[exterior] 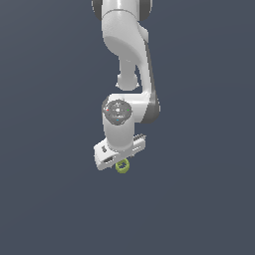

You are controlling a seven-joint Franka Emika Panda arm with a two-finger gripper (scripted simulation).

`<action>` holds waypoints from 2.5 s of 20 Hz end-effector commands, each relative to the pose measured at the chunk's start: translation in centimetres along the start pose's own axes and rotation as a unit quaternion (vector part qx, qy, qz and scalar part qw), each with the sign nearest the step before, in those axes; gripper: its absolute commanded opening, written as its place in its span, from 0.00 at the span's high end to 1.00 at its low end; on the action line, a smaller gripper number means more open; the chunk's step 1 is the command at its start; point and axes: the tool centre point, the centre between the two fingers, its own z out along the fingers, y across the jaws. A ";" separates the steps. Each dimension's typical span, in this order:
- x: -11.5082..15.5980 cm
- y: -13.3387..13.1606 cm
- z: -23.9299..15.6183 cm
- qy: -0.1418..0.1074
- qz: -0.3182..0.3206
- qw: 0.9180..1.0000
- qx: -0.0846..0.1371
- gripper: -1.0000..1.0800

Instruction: Pick up the object and move it to a goal position.

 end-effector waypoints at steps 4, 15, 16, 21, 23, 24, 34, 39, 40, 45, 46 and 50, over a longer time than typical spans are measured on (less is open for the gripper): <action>0.0 0.0 0.6 0.000 -0.001 1.000 0.000 0.04; 0.0 0.0 5.1 0.000 -0.003 1.000 0.000 0.04; 0.0 0.0 5.1 0.000 -0.003 1.000 0.000 0.04; 0.1 0.0 5.0 0.000 -0.003 1.000 0.000 1.00; 0.1 0.0 5.0 0.000 -0.003 1.000 0.000 1.00; 0.1 0.0 5.0 0.000 -0.003 1.000 0.000 1.00; -0.1 -0.1 4.4 0.000 -0.003 1.000 0.000 1.00; -0.5 -0.6 2.7 0.000 -0.003 1.000 0.000 1.00; -0.6 -0.7 2.1 0.000 -0.003 1.000 0.000 1.00; -1.4 -1.6 -1.2 0.000 -0.003 1.000 -0.001 1.00; -1.6 -1.8 -2.0 0.000 -0.003 1.000 -0.001 1.00; -2.2 -2.5 -4.8 0.000 -0.003 1.000 -0.001 1.00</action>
